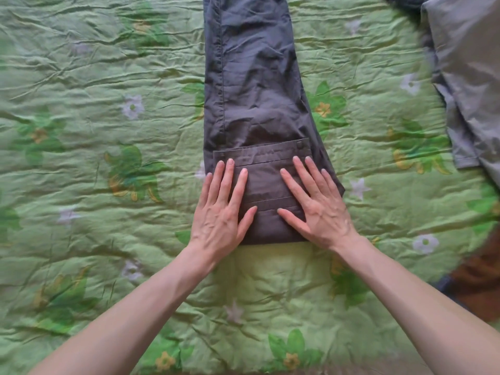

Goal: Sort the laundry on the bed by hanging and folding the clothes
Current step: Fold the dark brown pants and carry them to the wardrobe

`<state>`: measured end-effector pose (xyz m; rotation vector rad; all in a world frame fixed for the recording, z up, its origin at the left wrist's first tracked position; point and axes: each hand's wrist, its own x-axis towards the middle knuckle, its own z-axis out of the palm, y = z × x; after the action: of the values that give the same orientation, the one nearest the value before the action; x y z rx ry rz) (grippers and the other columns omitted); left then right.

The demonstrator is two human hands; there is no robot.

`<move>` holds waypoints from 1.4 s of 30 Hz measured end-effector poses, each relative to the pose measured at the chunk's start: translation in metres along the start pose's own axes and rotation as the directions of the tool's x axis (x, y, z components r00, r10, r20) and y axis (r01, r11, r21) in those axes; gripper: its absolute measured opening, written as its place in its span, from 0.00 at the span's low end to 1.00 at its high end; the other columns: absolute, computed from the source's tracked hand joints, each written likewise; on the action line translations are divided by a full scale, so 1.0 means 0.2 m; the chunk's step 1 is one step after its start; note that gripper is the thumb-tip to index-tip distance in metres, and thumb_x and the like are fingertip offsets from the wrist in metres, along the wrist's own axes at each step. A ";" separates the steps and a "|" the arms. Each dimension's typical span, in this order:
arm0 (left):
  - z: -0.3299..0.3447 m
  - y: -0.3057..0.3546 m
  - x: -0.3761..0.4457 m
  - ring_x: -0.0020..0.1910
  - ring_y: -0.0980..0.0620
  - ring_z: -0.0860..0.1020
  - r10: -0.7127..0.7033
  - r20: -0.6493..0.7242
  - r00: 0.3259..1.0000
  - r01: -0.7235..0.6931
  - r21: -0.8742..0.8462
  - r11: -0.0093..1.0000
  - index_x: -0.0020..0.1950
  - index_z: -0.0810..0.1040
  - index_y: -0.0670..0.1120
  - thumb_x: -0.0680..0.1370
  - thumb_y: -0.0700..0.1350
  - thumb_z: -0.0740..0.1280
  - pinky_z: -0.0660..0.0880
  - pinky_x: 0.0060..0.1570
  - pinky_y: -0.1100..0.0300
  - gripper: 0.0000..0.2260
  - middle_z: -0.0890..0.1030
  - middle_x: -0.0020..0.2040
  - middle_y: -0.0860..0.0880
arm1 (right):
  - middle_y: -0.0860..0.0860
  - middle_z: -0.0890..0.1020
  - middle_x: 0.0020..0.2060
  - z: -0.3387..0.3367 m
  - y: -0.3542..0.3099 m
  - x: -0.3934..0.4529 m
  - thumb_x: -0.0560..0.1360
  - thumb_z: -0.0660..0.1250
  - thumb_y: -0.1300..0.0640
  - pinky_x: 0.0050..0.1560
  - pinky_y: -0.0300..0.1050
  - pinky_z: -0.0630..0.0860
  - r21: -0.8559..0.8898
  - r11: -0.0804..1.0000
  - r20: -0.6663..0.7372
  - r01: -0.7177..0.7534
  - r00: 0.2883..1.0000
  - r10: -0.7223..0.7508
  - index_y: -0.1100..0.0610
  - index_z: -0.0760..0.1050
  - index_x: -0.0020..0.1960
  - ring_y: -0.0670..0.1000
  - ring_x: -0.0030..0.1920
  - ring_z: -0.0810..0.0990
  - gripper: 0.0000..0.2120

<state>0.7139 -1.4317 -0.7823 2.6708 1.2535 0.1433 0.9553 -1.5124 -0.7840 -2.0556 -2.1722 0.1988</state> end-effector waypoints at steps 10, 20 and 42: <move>0.10 -0.07 0.04 0.85 0.37 0.47 0.052 0.001 0.999 -0.052 0.010 0.999 0.86 0.55 0.47 0.83 0.60 0.60 0.49 0.82 0.39 0.35 0.48 0.86 0.38 | 0.49 0.49 0.85 0.11 0.08 -0.01 0.80 0.57 0.33 0.81 0.61 0.55 0.101 0.993 0.074 -0.069 0.995 0.061 0.47 0.51 0.85 0.55 0.84 0.47 0.39; 0.02 -0.20 -0.13 0.85 0.38 0.52 0.375 0.080 0.924 -0.374 -0.029 0.927 0.85 0.57 0.42 0.76 0.63 0.67 0.56 0.81 0.39 0.44 0.53 0.85 0.39 | 0.54 0.52 0.84 -0.01 0.25 -0.10 0.76 0.62 0.27 0.81 0.63 0.56 0.063 0.957 0.163 0.284 0.943 -0.291 0.48 0.55 0.84 0.60 0.84 0.49 0.44; -0.31 -0.01 -0.18 0.85 0.49 0.46 0.189 0.449 0.874 -0.088 -0.235 0.968 0.86 0.49 0.46 0.74 0.48 0.60 0.44 0.83 0.55 0.42 0.49 0.86 0.47 | 0.52 0.64 0.81 -0.26 0.13 -0.28 0.63 0.81 0.45 0.75 0.61 0.61 -0.010 0.976 0.285 0.217 0.936 -0.205 0.53 0.65 0.81 0.63 0.79 0.66 0.50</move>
<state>0.6784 -1.4501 -0.7235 2.4060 0.8415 -0.3203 0.9939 -1.5678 -0.7390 -1.8930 -2.5657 0.4515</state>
